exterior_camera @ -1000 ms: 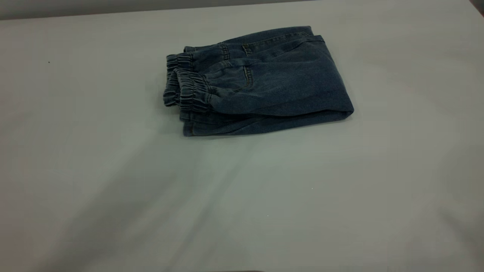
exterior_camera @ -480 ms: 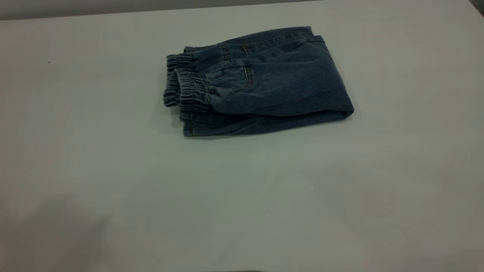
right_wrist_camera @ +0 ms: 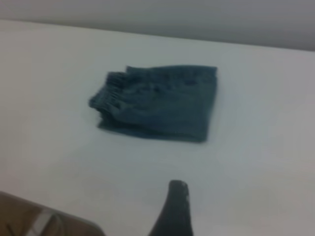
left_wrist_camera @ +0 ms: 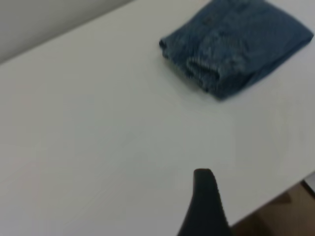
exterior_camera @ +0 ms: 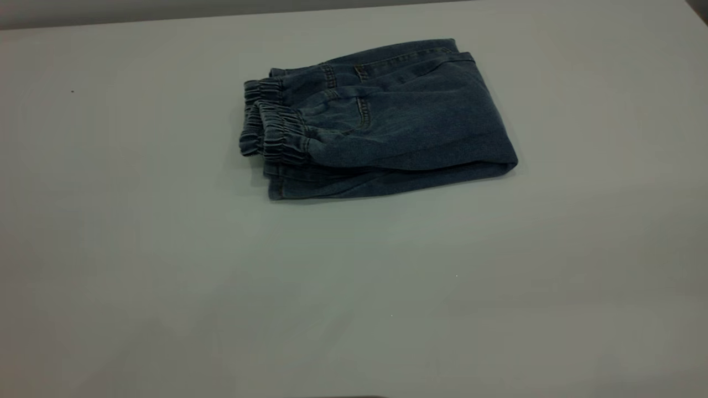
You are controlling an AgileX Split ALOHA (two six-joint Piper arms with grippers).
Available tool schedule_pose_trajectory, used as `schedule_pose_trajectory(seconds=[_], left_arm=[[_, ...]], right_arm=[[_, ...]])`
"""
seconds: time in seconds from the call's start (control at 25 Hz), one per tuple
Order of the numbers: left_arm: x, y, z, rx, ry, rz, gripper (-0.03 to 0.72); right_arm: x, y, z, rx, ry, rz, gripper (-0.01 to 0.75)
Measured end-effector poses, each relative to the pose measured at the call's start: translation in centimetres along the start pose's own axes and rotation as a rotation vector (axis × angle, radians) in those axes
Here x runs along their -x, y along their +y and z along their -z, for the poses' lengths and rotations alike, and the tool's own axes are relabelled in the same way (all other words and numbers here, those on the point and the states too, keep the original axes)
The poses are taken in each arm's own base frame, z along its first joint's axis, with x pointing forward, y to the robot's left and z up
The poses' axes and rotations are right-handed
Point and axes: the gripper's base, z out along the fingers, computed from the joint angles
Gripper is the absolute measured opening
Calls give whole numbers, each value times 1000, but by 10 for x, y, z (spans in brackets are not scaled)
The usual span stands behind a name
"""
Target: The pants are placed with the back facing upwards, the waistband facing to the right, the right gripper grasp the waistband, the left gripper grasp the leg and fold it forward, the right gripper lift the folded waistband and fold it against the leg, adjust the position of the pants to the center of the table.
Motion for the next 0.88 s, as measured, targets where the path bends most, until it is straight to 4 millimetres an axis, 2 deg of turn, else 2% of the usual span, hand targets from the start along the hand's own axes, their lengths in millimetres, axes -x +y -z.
schedule_pose_trajectory(seconds=[0.12, 0.52, 0.88], left_arm=[[-19, -4, -10, -15, 36, 6, 497], [-57, -15, -50, -55, 216, -2, 497], [-63, -19, -59, -75, 212, 5, 497]], right_arm=[[-19, -6, -7, -38, 11, 9, 594], [-48, -31, -50, -161, 147, 13, 594], [-49, -34, -60, -168, 114, 15, 594]])
